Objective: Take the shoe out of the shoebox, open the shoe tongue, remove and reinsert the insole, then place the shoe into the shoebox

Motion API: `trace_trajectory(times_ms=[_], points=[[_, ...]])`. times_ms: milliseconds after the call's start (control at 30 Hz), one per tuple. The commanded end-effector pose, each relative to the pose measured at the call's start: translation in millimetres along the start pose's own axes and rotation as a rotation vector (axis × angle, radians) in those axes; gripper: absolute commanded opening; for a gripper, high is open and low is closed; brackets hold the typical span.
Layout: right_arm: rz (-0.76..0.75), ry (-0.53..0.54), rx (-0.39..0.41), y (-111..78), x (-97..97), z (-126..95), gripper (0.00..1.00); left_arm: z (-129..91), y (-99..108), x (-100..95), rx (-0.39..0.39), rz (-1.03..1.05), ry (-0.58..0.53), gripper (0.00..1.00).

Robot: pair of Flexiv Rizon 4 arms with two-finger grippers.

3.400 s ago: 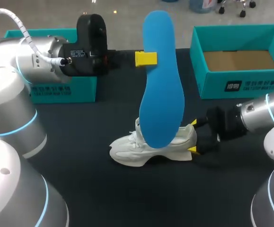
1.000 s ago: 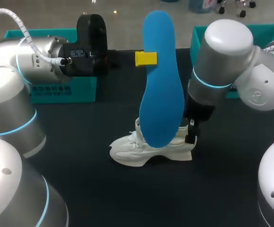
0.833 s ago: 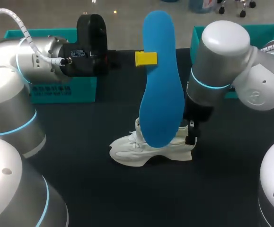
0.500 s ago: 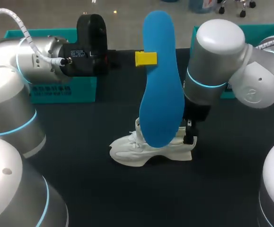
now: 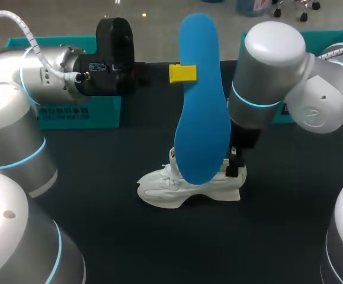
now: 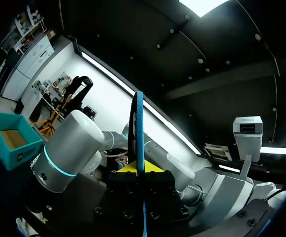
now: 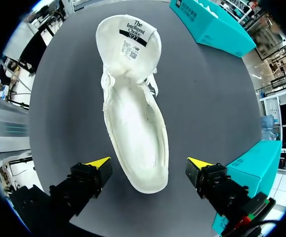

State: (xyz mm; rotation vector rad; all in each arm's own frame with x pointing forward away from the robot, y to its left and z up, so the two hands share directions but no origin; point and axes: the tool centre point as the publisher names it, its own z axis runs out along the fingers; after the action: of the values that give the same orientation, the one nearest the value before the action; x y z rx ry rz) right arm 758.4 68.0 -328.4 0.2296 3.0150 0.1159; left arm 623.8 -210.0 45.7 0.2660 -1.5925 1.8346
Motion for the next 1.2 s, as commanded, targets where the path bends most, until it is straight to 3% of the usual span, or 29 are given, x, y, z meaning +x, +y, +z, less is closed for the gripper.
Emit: trace_trajectory(times_ms=[33,367,833,967,1200], points=[[-0.015,0.008,0.030,10.5,-6.6,1,1.00,0,1,0.4,0.001,0.001,0.000,0.00],[-0.083,0.009,0.003,39.7,-28.8,9,1.00,0,1,0.4,0.001,0.001,0.000,0.00],[-0.168,0.059,0.035,62.9,-37.0,50,0.98,0,1,0.4,0.001,0.001,0.000,0.00],[-0.175,0.068,0.040,62.3,-36.0,55,0.52,0,1,0.4,0.001,0.001,0.000,0.00],[-0.181,0.098,0.032,52.8,-28.1,63,0.38,0,1,0.4,0.001,0.001,0.000,0.00]])
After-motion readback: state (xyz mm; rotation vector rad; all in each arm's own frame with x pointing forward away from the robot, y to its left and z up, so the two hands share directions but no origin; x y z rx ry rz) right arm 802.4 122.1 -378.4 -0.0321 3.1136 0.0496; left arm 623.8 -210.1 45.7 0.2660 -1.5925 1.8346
